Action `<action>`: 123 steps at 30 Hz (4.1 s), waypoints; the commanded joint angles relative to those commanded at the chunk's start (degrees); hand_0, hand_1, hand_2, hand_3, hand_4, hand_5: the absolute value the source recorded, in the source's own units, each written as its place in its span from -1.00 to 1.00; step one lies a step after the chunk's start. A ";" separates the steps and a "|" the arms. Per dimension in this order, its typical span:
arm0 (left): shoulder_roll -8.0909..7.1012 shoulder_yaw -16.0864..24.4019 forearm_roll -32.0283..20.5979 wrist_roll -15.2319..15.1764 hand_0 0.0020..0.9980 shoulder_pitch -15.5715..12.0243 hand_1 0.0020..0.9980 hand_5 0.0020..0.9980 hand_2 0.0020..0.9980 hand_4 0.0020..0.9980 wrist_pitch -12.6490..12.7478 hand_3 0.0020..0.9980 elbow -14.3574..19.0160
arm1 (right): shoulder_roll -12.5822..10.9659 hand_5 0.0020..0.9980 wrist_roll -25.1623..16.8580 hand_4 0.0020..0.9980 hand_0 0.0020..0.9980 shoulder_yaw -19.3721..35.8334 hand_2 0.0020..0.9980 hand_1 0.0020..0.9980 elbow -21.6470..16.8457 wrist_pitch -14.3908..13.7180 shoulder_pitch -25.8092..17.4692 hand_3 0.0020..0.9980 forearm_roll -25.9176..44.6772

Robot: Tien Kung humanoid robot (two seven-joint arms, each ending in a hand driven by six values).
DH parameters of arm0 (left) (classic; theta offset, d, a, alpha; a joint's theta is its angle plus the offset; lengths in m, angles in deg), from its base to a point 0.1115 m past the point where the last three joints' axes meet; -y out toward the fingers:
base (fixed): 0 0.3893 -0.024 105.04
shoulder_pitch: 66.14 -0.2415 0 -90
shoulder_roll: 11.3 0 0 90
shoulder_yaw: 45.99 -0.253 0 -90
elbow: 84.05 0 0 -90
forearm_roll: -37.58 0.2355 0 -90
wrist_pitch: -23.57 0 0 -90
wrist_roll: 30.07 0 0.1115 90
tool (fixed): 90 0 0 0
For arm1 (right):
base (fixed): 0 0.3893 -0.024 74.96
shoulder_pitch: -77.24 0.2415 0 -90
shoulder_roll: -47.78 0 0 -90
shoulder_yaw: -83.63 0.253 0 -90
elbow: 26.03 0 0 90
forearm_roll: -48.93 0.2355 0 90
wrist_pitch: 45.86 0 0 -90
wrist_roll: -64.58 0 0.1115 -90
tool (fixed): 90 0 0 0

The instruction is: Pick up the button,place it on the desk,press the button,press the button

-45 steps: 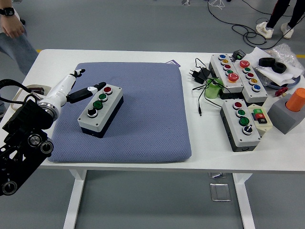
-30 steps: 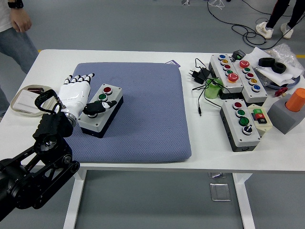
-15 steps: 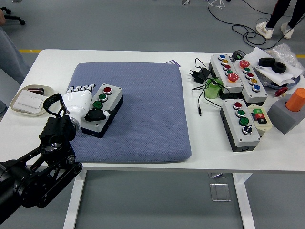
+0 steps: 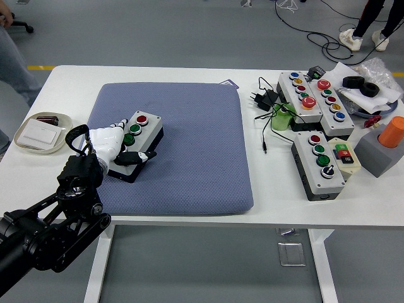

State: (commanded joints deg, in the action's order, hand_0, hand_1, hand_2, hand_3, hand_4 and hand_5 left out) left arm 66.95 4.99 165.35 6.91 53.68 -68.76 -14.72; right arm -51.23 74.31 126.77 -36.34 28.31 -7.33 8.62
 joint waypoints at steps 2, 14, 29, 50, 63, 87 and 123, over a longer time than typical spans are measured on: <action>-0.08 0.16 0.47 0.00 -0.26 0.09 0.22 0.40 0.53 1.00 -0.46 0.96 0.09 | -0.02 -0.96 0.04 -0.44 0.26 0.19 0.08 -0.05 0.00 0.00 0.03 0.16 -0.24; -0.93 0.05 2.23 0.00 -0.41 1.11 -0.10 -0.04 -0.02 0.98 -1.73 0.31 0.81 | 0.03 -0.96 0.14 -0.44 0.26 0.39 0.08 -0.05 0.00 -0.05 0.28 0.16 -0.33; -3.49 -2.19 2.23 -15.56 -0.19 2.54 -0.21 -0.90 -0.27 0.41 1.01 -0.24 0.05 | 0.00 -0.96 0.10 -0.44 0.26 0.48 0.08 -0.05 0.00 -0.05 0.36 0.16 -0.38; -7.93 -6.34 2.23 -45.52 -0.13 6.98 -0.22 -1.00 -0.29 0.38 3.08 -0.29 0.32 | 0.08 -0.96 0.16 -0.44 0.26 0.60 0.08 -0.05 0.00 -0.10 0.40 0.16 -0.33; -8.24 -8.24 2.23 -48.42 -0.12 9.70 -0.22 -1.00 -0.31 0.31 8.20 -0.32 -3.30 | 0.17 -0.96 0.32 -0.44 0.26 0.73 0.08 -0.05 0.00 0.01 0.35 0.16 -0.77; -8.35 -12.07 2.23 -50.01 0.08 11.70 0.07 -1.00 -0.10 0.13 11.54 -0.11 -11.23 | 0.27 -0.96 0.56 -0.44 0.26 0.61 0.08 -0.05 0.00 0.14 -0.08 0.16 -1.15; -10.68 6.15 2.23 -41.23 0.19 3.12 0.30 -0.61 0.51 0.57 3.62 0.75 13.23 | 0.25 -0.96 0.28 -0.44 0.26 0.80 0.08 -0.05 0.00 0.06 0.14 0.16 -0.88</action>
State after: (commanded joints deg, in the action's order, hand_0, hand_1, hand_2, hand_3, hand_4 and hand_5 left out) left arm 56.27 11.14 167.58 -34.32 56.79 -65.14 -1.48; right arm -50.98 74.59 127.57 -36.34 28.37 -7.19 7.74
